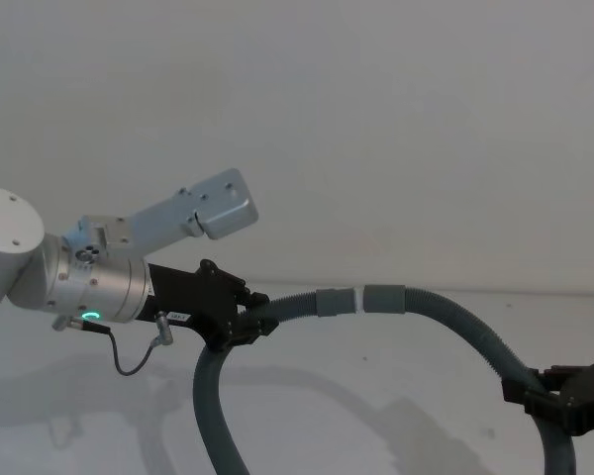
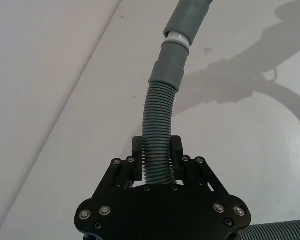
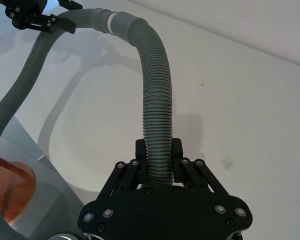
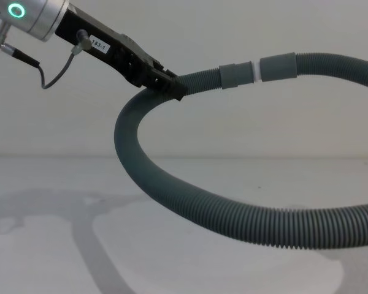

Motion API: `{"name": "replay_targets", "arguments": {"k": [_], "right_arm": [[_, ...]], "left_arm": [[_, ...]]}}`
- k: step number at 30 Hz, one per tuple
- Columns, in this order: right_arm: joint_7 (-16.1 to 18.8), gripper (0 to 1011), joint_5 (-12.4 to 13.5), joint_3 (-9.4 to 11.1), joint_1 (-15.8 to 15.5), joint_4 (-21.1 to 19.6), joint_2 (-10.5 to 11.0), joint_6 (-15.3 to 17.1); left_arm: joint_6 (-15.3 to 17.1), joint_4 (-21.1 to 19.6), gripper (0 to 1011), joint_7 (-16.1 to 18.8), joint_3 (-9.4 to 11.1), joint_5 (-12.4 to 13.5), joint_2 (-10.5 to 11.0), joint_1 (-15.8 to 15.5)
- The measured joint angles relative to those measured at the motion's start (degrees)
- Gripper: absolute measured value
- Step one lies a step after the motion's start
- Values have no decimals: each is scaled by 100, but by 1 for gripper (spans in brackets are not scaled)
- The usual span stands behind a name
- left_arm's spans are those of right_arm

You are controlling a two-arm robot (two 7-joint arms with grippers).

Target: Use both hands to pick up one end of the pipe from the table, align the ends, and insert them.

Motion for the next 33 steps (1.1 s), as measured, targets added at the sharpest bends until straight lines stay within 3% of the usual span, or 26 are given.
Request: {"name": "replay_targets", "arguments": {"k": [33], "right_arm": [[1, 255, 0, 0, 0, 0, 0, 0]], "left_arm": [[-6, 8, 290, 0, 0, -1, -7, -5]]}}
